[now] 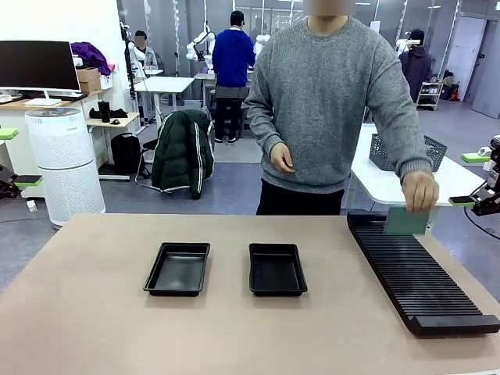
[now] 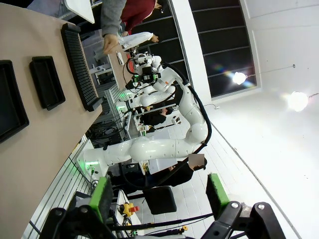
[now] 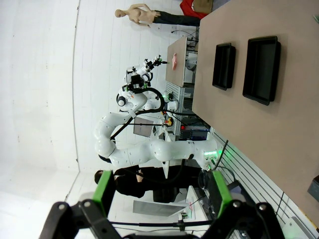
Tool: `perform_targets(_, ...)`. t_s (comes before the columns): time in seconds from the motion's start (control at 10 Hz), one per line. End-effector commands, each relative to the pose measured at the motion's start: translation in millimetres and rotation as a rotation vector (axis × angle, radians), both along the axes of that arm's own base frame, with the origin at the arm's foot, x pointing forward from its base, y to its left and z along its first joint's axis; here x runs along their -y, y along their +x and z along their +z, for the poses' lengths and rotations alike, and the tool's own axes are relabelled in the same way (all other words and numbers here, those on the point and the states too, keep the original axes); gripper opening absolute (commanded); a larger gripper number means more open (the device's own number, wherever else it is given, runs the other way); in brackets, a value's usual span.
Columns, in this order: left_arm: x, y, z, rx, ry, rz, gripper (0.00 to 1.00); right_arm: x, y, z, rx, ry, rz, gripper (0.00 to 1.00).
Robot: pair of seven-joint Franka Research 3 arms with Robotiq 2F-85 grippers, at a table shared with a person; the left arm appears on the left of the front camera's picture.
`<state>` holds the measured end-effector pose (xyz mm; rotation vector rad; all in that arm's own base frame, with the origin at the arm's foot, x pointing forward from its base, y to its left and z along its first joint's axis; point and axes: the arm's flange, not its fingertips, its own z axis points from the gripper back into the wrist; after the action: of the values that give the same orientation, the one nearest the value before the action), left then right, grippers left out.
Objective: Inspect and transfer BCBs to ESD trays.
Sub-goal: Pick up the Blank PCB from the PCB Rack and place it in the left ESD tray.
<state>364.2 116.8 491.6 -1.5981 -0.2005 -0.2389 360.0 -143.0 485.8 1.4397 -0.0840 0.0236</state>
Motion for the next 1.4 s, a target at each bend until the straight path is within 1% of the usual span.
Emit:
perform_targets(0.0, 1.2, -1.7, 0.4, -0.011, 0.0, 0.006, 1.0, -0.2, -0.7, 0.3, -0.015, -0.004, 0.001, 1.0)
perform_targets(1.3, 1.2, -1.7, 0.4, -0.011, 0.0, 0.006, 1.0, -0.2, -0.7, 0.3, -0.015, -0.004, 0.001, 1.0)
